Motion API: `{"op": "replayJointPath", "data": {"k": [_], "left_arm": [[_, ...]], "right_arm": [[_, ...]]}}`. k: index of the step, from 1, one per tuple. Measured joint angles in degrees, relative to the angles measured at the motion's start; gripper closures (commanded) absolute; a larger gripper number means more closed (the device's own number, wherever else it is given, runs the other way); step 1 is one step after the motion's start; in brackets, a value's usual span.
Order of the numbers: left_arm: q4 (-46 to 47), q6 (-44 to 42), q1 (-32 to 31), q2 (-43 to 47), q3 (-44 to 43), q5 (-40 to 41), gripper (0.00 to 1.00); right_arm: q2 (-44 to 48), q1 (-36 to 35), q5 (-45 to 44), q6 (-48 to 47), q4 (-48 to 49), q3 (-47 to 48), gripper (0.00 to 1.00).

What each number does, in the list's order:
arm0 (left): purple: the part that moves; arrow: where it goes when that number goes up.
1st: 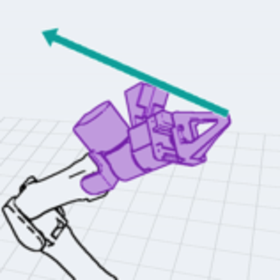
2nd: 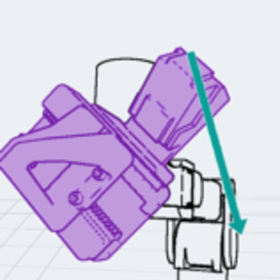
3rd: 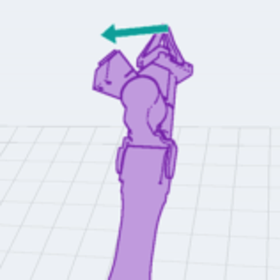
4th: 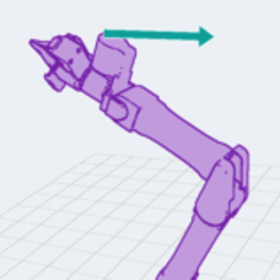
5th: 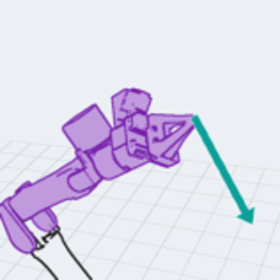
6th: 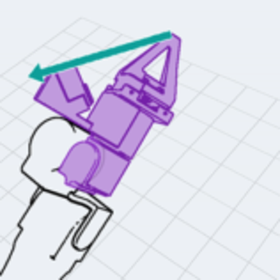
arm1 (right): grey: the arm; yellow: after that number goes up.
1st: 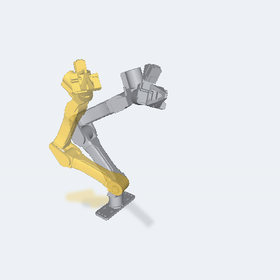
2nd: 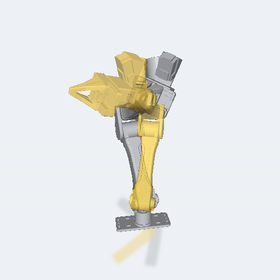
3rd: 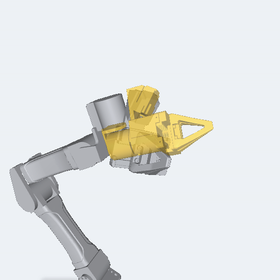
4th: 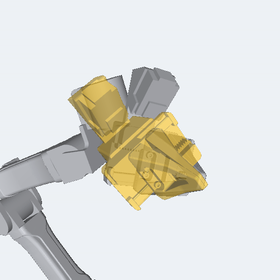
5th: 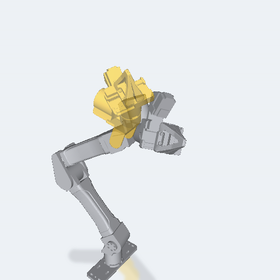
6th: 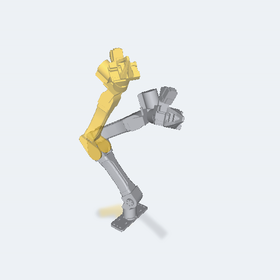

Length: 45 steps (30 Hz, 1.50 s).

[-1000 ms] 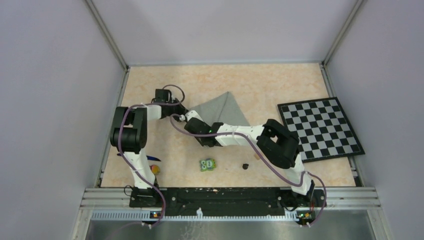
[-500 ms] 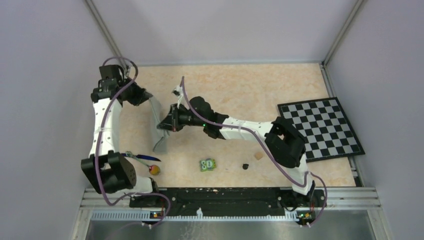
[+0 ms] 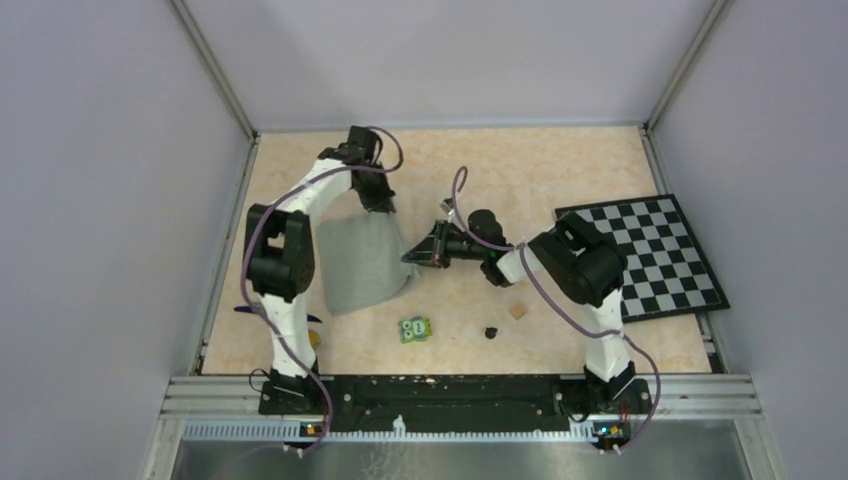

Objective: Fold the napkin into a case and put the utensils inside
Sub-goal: Turn over the upper triangle folded napkin at the center of the board, then smooth out the lower triangle-folded napkin at the center of the board.

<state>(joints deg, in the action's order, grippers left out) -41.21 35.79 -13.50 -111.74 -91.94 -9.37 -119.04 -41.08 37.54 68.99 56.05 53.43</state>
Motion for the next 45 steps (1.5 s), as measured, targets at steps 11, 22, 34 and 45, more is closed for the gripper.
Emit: {"op": "replayJointPath", "data": {"k": [11, 22, 34, 45], "left_arm": [[8.26, -4.96, -9.07, -15.8, -17.92, -1.92, 0.37], [7.82, -13.14, -8.57, 3.91, -3.69, -5.35, 0.21], [9.73, -13.6, -8.17, 31.67, 30.25, -7.89, 0.2], [10.23, -12.04, -8.02, 37.81, 35.93, -7.89, 0.18]], "right_arm": [[8.52, 10.67, 1.88, -20.59, -27.58, -6.6, 0.57], [18.64, 7.02, -14.45, -38.16, -55.89, -1.36, 0.5], [16.98, -0.57, -24.39, -35.15, -60.5, 3.04, 0.47], [16.17, -3.74, -32.87, -36.37, -67.43, 6.19, 0.95]]}}
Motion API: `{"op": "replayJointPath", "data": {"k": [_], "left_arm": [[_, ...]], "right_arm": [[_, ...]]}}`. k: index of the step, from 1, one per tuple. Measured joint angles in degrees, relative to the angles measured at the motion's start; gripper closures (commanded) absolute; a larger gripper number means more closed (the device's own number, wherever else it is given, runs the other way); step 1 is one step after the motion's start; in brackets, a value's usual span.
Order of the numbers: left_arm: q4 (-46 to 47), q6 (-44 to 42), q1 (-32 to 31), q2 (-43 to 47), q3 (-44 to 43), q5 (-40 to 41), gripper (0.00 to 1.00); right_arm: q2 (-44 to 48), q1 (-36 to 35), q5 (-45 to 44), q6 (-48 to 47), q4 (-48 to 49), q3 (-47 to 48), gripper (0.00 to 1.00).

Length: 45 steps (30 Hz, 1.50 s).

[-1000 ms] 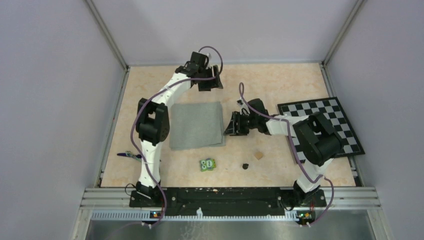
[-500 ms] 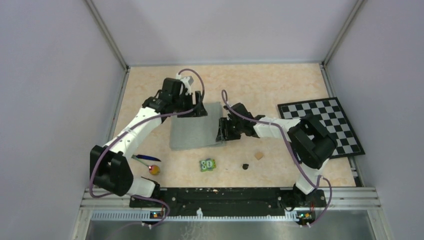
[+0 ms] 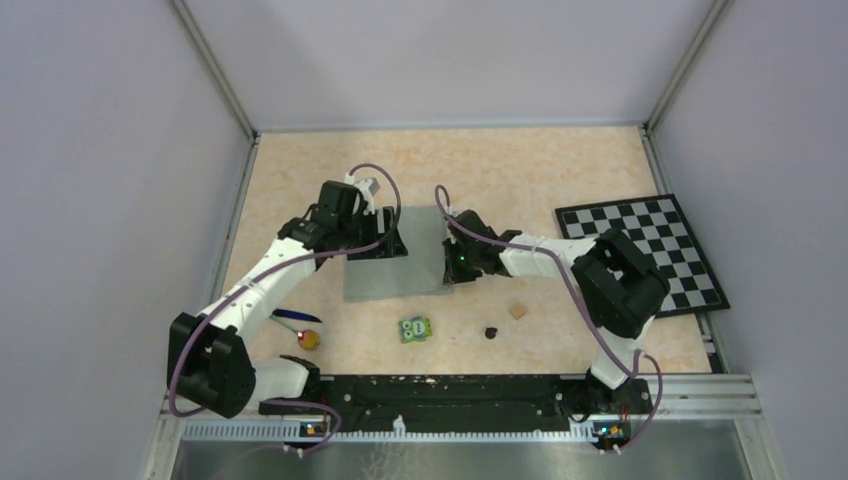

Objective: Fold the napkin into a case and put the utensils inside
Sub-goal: Smooth out the lower triangle-folded napkin at the center of the board.

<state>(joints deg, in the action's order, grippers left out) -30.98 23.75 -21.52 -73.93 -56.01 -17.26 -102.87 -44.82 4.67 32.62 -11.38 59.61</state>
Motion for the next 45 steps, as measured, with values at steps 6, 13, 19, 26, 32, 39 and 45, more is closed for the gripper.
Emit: {"op": "replayJointPath", "data": {"k": [6, 13, 19, 26, 32, 39, 45], "left_arm": [[0.17, 0.13, 0.13, 0.31, 0.76, 0.44, 0.17], [0.31, 0.15, 2.43, 0.28, 3.58, 0.17, 0.16], [2.01, 0.76, 5.03, -0.13, 4.2, -2.67, 0.16], [4.98, 2.58, 8.35, -4.46, 4.04, -8.44, 0.16], [13.75, 9.33, 15.96, -12.15, 2.25, -17.7, 0.24], [20.44, 14.03, 16.96, -22.93, -3.32, -17.68, 0.26], [22.4, 14.78, 17.35, -28.65, -8.33, -15.41, 0.26]], "right_arm": [[3.02, 4.0, 8.31, 1.97, 8.92, -8.5, 1.0], [3.52, 8.68, 17.11, 3.15, 14.6, -11.8, 0.56], [4.55, 7.5, 17.68, 1.53, 13.75, -11.82, 0.56], [4.66, 6.43, 13.51, -2.01, 11.8, -11.85, 1.0], [6.4, 6.32, 9.07, -4.07, 8.59, -12.0, 0.99], [9.53, 7.17, 6.95, -4.94, 4.2, -11.65, 0.49], [6.6, 11.69, 9.6, -2.84, 6.8, -2.6, 0.43]]}}
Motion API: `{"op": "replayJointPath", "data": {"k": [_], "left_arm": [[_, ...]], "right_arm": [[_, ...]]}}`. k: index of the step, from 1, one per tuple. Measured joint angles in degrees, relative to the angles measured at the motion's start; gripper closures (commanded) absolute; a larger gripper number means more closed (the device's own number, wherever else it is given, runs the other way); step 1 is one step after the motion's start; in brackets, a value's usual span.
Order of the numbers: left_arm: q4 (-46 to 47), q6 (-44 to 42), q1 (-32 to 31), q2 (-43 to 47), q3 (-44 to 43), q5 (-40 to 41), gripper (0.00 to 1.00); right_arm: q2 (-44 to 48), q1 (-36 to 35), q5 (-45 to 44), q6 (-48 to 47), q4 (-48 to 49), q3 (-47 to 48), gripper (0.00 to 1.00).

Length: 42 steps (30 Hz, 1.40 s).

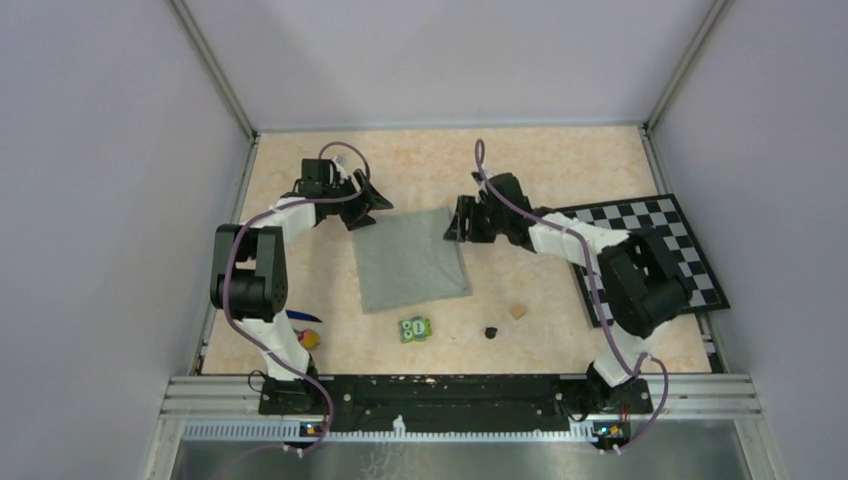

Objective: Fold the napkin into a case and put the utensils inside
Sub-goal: Smooth out the lower triangle-folded napkin at the center of the board.

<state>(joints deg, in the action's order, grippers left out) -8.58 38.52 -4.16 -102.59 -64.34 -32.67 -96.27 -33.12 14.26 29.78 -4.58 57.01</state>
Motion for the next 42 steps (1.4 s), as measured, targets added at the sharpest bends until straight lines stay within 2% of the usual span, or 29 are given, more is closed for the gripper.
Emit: {"op": "replayJointPath", "data": {"k": [5, 9, 17, 25, 31, 35, 38, 42], "left_arm": [[1.4, 0.37, 1.86, -2.25, -1.97, 0.57, 0.25], [1.57, 0.33, 3.19, -2.97, -2.12, 0.68, 0.24], [2.93, -0.02, 4.85, -5.73, -2.14, 0.52, 0.23], [1.84, -2.36, 5.27, -8.59, -4.31, 2.99, 0.21], [-2.51, -5.35, 4.92, -5.97, -6.6, 6.23, 0.18], [-4.83, -6.21, 4.81, 0.66, -6.21, 5.81, 0.17], [-4.96, -6.99, 4.74, 6.99, -4.17, 3.61, 0.15], [-5.42, -8.31, 4.63, 14.05, 0.83, -1.09, 0.15]], "right_arm": [[-11.91, 2.93, 6.51, 4.5, 9.14, 12.81, 0.41], [-19.98, 3.19, 10.73, 8.09, 13.11, 18.99, 0.42], [-28.46, 4.87, 14.23, 10.08, 16.22, 21.57, 0.44], [-28.63, 8.35, 15.54, 5.92, 15.02, 22.58, 0.42], [-26.1, 7.48, 12.85, -1.44, 2.67, 26.82, 0.42], [-19.96, 5.22, 12.22, -3.82, -3.02, 26.08, 0.52], [-13.38, 1.46, 13.42, -3.58, -1.73, 19.78, 0.61], [-8.09, -1.81, 15.13, -2.51, 0.28, 8.85, 0.68]]}}
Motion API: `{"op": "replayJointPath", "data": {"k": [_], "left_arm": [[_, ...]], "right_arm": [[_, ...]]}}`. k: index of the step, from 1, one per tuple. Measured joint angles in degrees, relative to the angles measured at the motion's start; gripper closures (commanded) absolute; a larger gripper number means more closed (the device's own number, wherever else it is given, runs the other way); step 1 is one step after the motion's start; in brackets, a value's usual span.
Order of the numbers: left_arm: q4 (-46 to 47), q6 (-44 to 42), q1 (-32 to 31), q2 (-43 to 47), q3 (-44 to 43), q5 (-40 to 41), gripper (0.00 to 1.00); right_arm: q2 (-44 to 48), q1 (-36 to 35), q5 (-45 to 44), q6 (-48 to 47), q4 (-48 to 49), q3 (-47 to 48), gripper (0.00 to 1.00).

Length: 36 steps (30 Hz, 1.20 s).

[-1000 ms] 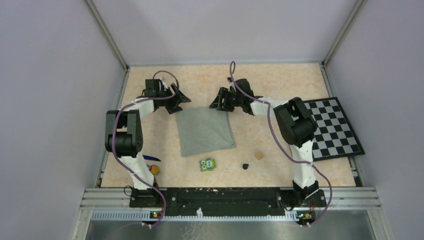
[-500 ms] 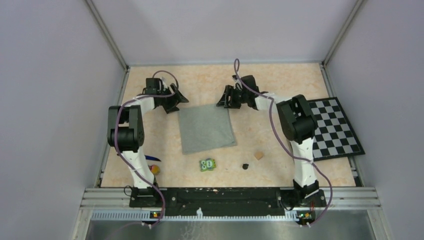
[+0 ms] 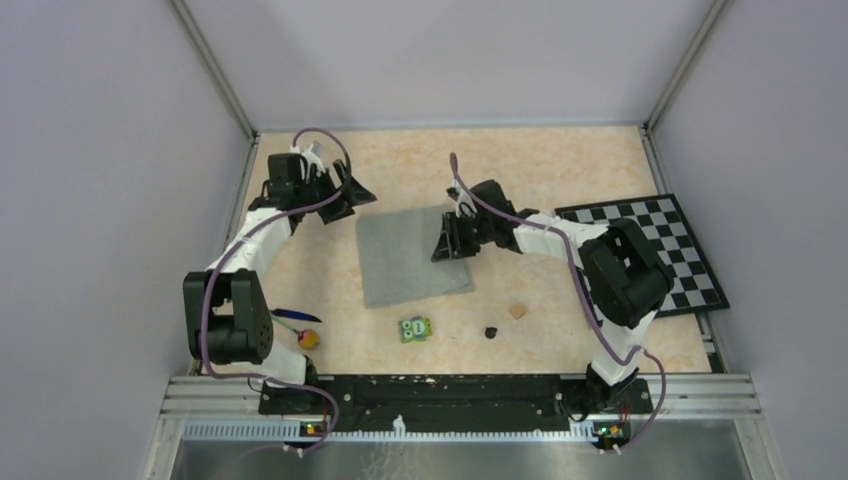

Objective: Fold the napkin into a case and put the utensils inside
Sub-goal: Smooth out the lower triangle-folded napkin at the center of the board, then pick up the lower triangle-folded napkin from the center of the board.

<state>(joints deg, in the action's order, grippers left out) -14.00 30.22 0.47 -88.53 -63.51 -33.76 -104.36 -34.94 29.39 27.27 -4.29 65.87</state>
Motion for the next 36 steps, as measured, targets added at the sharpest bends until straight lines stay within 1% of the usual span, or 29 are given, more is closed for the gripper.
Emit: {"op": "replayJointPath", "data": {"k": [3, 7, 10, 12, 16, 17, 19, 20, 21, 22, 24, 26, 29, 32, 34, 36], "left_arm": [[-0.81, -0.74, -0.31, 2.58, 4.33, -2.91, 0.14], [-2.73, -1.36, -1.55, 5.55, 10.01, -5.55, 0.14], [-4.66, -1.44, -2.49, 8.7, 12.02, -7.19, 0.14], [-5.09, -1.44, -2.86, 11.3, 12.24, -7.96, 0.14], [-5.44, -1.55, -3.04, 16.24, 12.24, -8.41, 0.14], [-5.55, -1.7, -3.04, 17.16, 12.24, -8.39, 0.14], [-5.84, -1.92, -3.04, 17.92, 12.24, -8.17, 0.15], [-5.92, -1.99, -3.04, 18.03, 12.24, -7.89, 0.15], [-6.08, -2.08, -3.04, 18.03, 12.24, -7.39, 0.15], [-6.25, -2.1, -3.04, 18.03, 12.28, -6.86, 0.14], [-6.21, -1.97, -3.04, 18.16, 12.61, -5.2, 0.14], [-6.4, -1.4, -2.82, 18.53, 13.35, -2.23, 0.14], [-7.76, 0.13, -1.07, 18.64, 13.75, 2.1, 0.13], [-8.33, 1.77, 1.9, 18.62, 14.05, 4.85, 0.13], [-8.5, 2.75, 3.78, 18.62, 14.34, 5.51, 0.13], [-8.63, 3.13, 5.25, 18.6, 14.58, 5.64, 0.13]], "right_arm": [[-0.35, 0.74, -1.05, -0.11, -0.74, -5.38, 0.68], [-0.42, 3.13, -3.65, -0.5, -1.88, -8.41, 0.69], [-0.46, 4.46, -7.78, -1.33, -2.62, -7.17, 0.69], [-0.9, 5.62, -12.15, -2.19, -3.65, -5.27, 0.69], [-2.78, 7.23, -22.91, -5.31, -7.61, 0.39, 0.63], [-3.1, 7.32, -25.27, -6.38, -8.76, 1.68, 0.58], [-3.06, 7.21, -29.35, -8.37, -11.21, 3.48, 0.33], [-2.95, 6.75, -31.43, -9.4, -12.44, 4.39, 0.27], [-2.75, 5.84, -34.38, -11.1, -13.7, 5.31, 0.22], [-2.34, 4.33, -37.4, -12.92, -15.17, 6.32, 0.21], [-1.25, 0.52, -41.44, -15.87, -17.86, 8.15, 0.2], [0.28, -4.15, -42.58, -18.75, -20.09, 9.62, 0.21], [2.38, -11.34, -39.36, -22.64, -23.12, 10.73, 0.26], [1.44, -17.35, -35.08, -25.79, -27.67, 13.07, 0.38], [-0.98, -20.04, -32.0, -26.38, -31.34, 16.15, 0.38], [-4.0, -21.29, -29.83, -26.73, -33.38, 19.15, 0.36]]}}
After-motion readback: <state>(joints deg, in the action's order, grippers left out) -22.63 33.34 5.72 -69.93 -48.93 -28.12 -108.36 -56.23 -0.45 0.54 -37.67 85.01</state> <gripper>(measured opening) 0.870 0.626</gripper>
